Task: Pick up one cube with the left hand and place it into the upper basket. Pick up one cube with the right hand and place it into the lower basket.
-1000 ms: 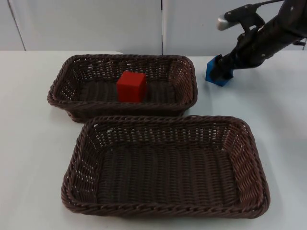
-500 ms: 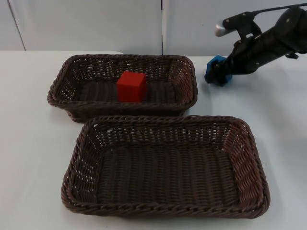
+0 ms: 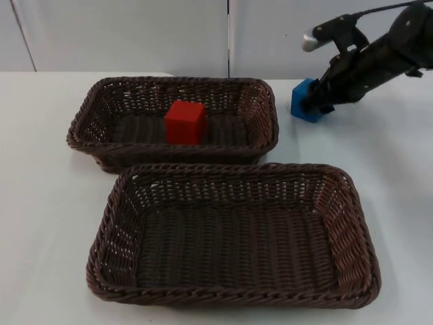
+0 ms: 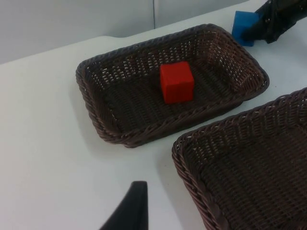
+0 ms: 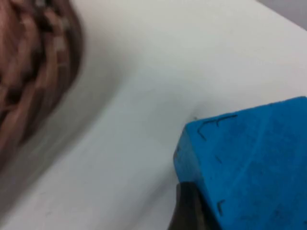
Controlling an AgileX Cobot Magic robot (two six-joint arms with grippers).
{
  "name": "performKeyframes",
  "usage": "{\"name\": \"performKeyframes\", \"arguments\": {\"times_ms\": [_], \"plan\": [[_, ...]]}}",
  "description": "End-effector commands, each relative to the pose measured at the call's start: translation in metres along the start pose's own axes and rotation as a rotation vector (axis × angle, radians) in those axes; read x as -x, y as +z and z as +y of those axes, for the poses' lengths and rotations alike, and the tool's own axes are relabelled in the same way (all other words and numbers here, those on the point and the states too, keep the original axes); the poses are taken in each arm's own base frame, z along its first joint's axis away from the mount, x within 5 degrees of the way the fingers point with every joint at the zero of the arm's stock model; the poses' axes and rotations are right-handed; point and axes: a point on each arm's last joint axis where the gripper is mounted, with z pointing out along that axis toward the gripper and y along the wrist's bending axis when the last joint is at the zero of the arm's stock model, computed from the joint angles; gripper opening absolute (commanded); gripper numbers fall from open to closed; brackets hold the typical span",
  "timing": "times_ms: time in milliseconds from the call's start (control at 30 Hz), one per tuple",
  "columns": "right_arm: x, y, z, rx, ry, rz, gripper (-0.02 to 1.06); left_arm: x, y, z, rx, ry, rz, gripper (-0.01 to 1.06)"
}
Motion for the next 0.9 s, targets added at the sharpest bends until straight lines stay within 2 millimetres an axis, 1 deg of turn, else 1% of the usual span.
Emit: {"name": "performKeyframes", "arguments": {"times_ms": [0, 33, 200, 233, 333, 367, 400, 467, 567, 600, 700, 733, 867], "plan": [[0.03, -0.034, 0.002, 0.028, -0.048, -0.023, 0.0, -0.001, 0.0, 0.0, -0.002, -0.009, 0.002, 0.99], [0.03, -0.034, 0.002, 0.028, -0.048, -0.023, 0.0, -0.001, 0.0, 0.0, -0.002, -0.009, 0.002, 0.99], [0.056, -0.083, 0.0, 0.027, -0.029, 0.012, 0.0, -0.001, 0.0, 0.0, -0.001, -0.007, 0.002, 0.99], [0.056, -0.083, 0.0, 0.027, -0.029, 0.012, 0.0, -0.001, 0.0, 0.0, -0.001, -0.007, 0.002, 0.99], [0.06, -0.109, -0.006, -0.016, 0.035, 0.097, 0.0, -0.003, 0.0, 0.0, -0.003, -0.003, 0.019, 0.99], [0.059, -0.116, -0.006, -0.03, 0.051, 0.136, 0.0, -0.004, 0.0, 0.0, -0.003, 0.003, 0.028, 0.99], [0.059, -0.116, -0.006, -0.03, 0.051, 0.136, 0.0, -0.004, 0.0, 0.0, -0.003, 0.003, 0.028, 0.99], [0.06, -0.13, -0.007, -0.046, 0.066, 0.192, 0.0, -0.005, 0.0, 0.0, -0.003, 0.009, 0.04, 0.99], [0.061, -0.147, -0.004, -0.026, 0.079, 0.237, 0.0, -0.005, 0.0, 0.0, 0.003, 0.018, 0.047, 0.99], [0.061, -0.147, -0.004, -0.026, 0.079, 0.237, 0.0, -0.005, 0.0, 0.0, 0.003, 0.018, 0.047, 0.99], [0.062, -0.169, 0.001, -0.025, 0.108, 0.242, 0.0, -0.005, 0.0, 0.001, 0.007, 0.024, 0.048, 0.99], [0.062, -0.169, 0.001, -0.025, 0.108, 0.242, 0.0, -0.005, 0.0, 0.001, 0.007, 0.024, 0.048, 0.99], [0.057, -0.197, 0.009, -0.048, 0.13, 0.202, 0.0, -0.005, 0.0, 0.001, 0.007, 0.024, 0.045, 0.99]]}}
